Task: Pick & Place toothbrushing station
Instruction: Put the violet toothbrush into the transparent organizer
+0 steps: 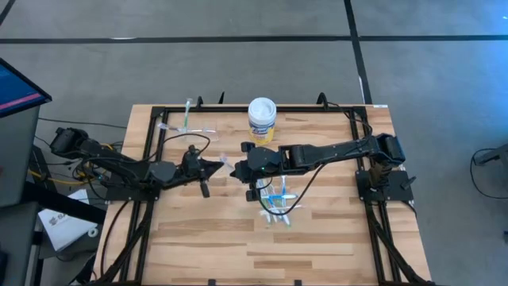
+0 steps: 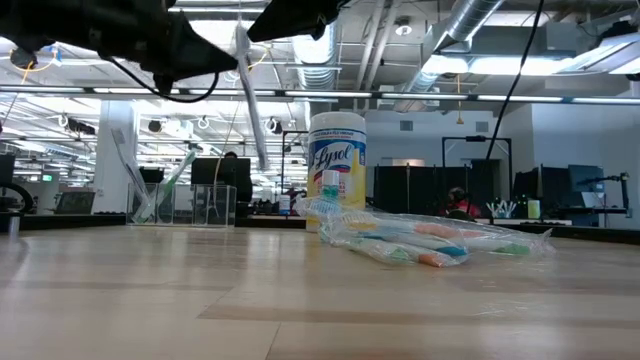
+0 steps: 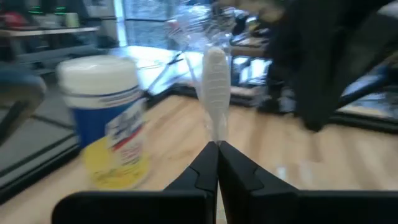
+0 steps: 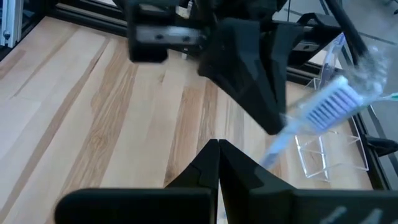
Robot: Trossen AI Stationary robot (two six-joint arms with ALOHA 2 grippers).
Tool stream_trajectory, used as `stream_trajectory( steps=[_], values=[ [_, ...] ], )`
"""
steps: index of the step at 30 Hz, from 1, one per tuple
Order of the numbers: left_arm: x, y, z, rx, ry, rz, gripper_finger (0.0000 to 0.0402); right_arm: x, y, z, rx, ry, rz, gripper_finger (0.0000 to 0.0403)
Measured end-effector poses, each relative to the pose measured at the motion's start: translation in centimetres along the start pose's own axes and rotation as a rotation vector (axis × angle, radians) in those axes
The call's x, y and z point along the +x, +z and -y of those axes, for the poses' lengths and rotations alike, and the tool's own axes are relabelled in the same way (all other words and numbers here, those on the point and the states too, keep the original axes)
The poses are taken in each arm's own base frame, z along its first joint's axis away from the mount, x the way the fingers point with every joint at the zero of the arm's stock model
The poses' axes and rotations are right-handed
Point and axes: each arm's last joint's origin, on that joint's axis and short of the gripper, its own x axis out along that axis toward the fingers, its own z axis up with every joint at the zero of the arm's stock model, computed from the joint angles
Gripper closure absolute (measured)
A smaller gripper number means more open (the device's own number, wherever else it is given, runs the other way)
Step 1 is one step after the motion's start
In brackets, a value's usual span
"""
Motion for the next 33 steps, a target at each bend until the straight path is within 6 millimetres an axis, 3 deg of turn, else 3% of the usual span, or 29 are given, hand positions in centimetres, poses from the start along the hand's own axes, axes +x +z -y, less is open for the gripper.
stream_trajectory(
  steps=[13,22,33],
  values=[
    [-1.1,1.6,-3.8,-0.027,0.311,0.030,0.0401,0.2,0.1,-1.1,0.005,0.068,0.012,0.0403],
    [-0.2,1.8,-7.1,-0.035,0.518,0.016,0.0401,0.7,-0.2,-1.4,0.003,0.075,-0.006,0.0403],
    [0.7,2.8,-10.4,-0.037,0.597,-0.086,0.0401,0.7,-0.2,-1.4,0.008,0.074,-0.004,0.0403]
  ],
)
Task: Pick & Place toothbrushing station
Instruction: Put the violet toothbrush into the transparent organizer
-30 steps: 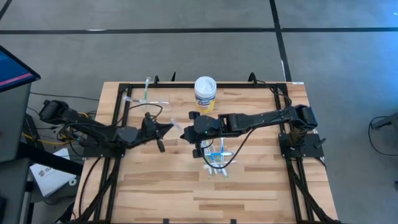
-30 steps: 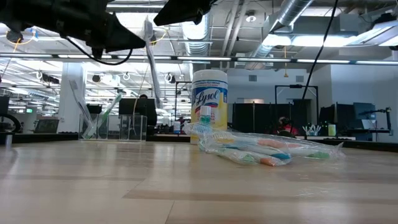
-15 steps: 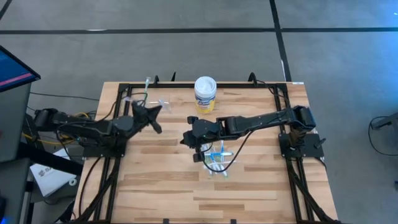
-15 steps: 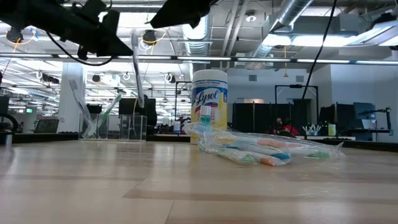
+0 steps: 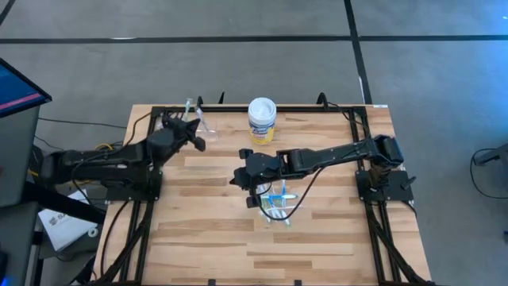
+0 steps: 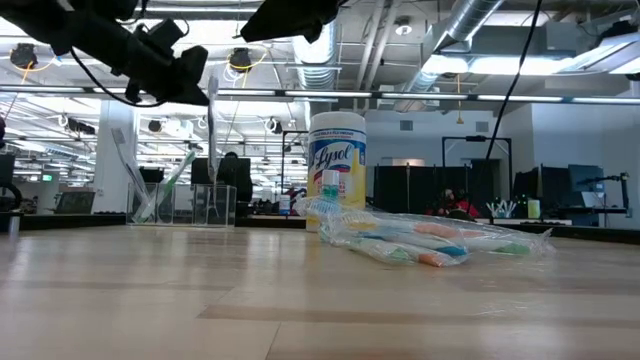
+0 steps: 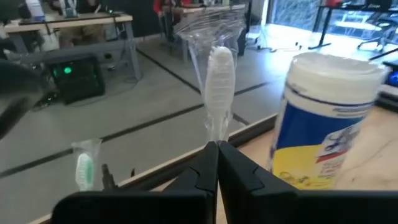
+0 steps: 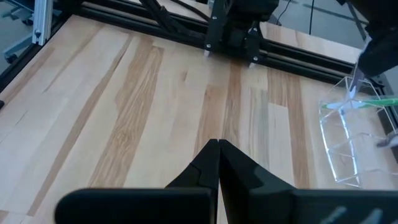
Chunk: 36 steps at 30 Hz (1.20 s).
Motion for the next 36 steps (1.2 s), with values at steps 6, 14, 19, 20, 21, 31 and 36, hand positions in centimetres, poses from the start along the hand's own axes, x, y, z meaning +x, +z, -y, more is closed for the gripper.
stream_trajectory(
  steps=[6,14,19,20,21,31,36],
  values=[
    [1.4,-0.4,-0.7,-0.013,0.000,-0.050,0.0401,0.0,0.0,0.0,-0.001,-0.001,0.005,0.0403],
    [3.0,-1.5,-1.0,0.007,-0.003,-0.131,0.0401,0.0,0.0,0.0,-0.007,-0.001,0.004,0.0403],
    [3.5,-2.0,-0.8,0.022,0.004,-0.157,0.0401,0.1,-0.1,0.1,-0.006,-0.003,0.008,0.0403],
    [3.6,-2.1,-0.8,0.025,0.004,-0.161,0.0401,0.2,-0.3,0.2,-0.004,-0.006,0.011,0.0403],
    [3.6,-2.2,-0.8,0.028,0.005,-0.166,0.0401,0.3,-0.5,0.2,-0.003,-0.007,0.004,0.0403],
    [4.3,-3.2,-0.4,0.058,-0.002,-0.220,0.0401,1.0,-1.8,0.7,0.033,-0.020,-0.009,0.0403],
    [4.6,-3.5,-0.3,0.068,0.001,-0.235,0.0401,1.1,-1.9,0.9,0.036,-0.023,-0.011,0.0403]
  ],
)
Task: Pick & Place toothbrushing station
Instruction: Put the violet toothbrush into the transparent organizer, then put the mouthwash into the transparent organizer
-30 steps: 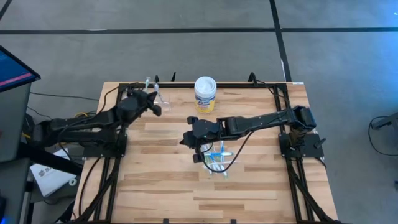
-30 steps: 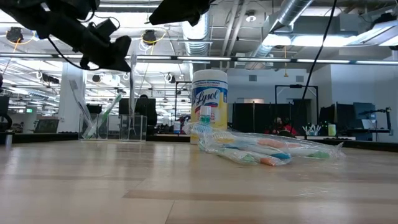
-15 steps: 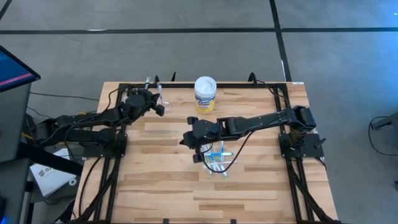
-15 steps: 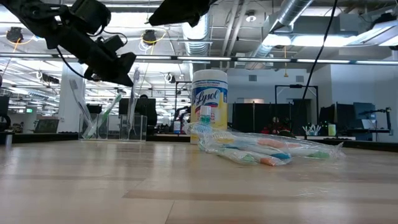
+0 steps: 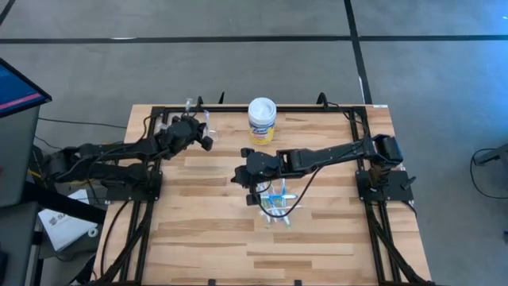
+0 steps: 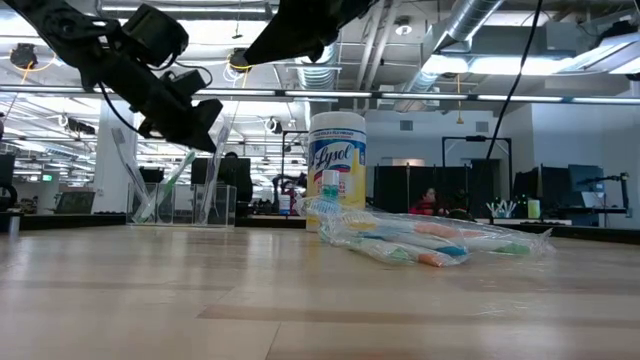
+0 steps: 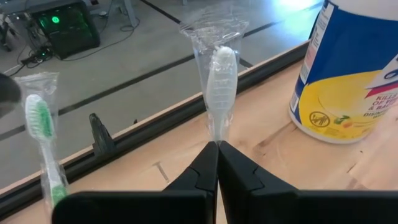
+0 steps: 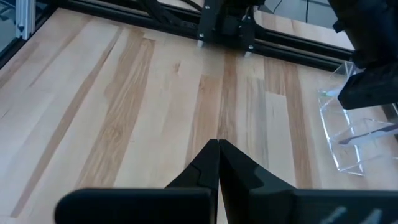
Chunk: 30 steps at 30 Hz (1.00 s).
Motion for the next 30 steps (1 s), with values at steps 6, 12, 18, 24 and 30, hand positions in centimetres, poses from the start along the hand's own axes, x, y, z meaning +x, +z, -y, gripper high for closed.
stream_trajectory(
  steps=[6,12,18,24,30],
  values=[
    [0.2,-0.2,0.1,0.007,0.002,-0.010,0.0401,0.0,-0.1,0.2,0.010,-0.003,-0.003,0.0403],
    [0.2,-0.1,0.0,0.006,0.042,-0.001,0.0398,0.3,-0.5,0.2,0.007,-0.002,0.000,0.0403],
    [0.2,-0.1,-0.1,0.009,0.049,0.001,0.0348,1.1,-2.1,1.1,0.044,0.069,0.018,0.0403],
    [0.2,-0.1,-0.1,0.032,0.071,0.006,0.0282,1.7,-3.5,2.4,0.092,0.052,0.050,0.0403],
    [-0.5,0.4,-0.3,0.020,0.064,0.040,0.0262,2.0,-4.8,4.0,0.123,0.026,0.022,0.0384]
  ],
)
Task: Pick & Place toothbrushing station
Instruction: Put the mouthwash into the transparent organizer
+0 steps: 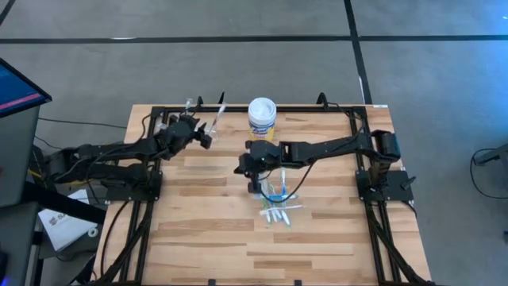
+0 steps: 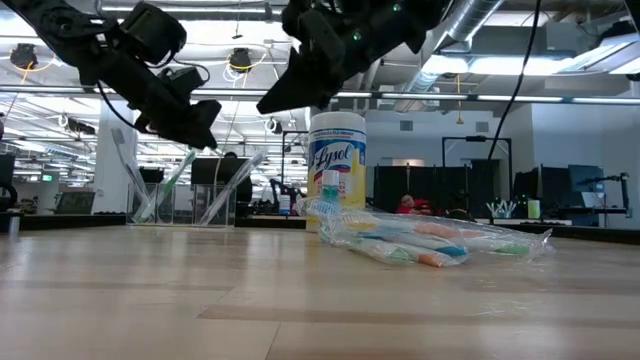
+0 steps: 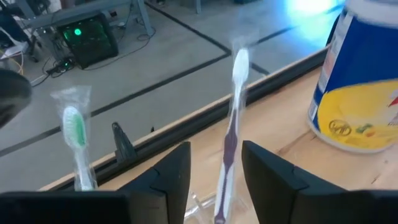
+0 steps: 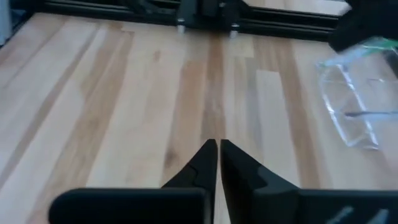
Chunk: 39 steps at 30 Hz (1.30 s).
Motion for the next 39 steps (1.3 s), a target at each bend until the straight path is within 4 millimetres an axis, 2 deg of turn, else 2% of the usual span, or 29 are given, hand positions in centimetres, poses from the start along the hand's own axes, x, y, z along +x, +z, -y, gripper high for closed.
stream_trajectory(
  steps=[7,13,16,19,23,29,39],
  values=[
    [-1.6,0.8,0.4,-0.020,-0.093,0.059,0.0262,-0.1,-1.0,2.0,0.039,-0.027,-0.060,0.0336],
    [-3.2,0.5,1.1,-0.015,-0.195,0.091,0.0262,-0.5,-1.2,2.9,0.040,0.000,-0.069,0.0318],
    [-3.9,0.0,1.4,-0.010,-0.233,0.100,0.0262,-1.1,-0.8,3.0,0.008,-0.012,0.012,0.0316],
    [-4.4,-0.6,1.5,-0.012,-0.266,0.102,0.0262,-2.1,-1.2,3.2,0.013,-0.013,0.074,0.0316],
    [-4.9,-1.5,1.4,-0.039,-0.294,0.100,0.0262,-3.9,-2.6,3.5,0.048,-0.030,0.139,0.0316],
    [-5.5,-1.5,1.8,-0.043,-0.346,0.112,0.0262,-5.7,-4.7,3.1,0.073,-0.040,0.209,0.0316],
    [-6.9,-1.7,3.1,-0.020,-0.467,0.129,0.0262,-5.7,-7.2,2.5,0.095,-0.033,0.206,0.0316]
  ],
)
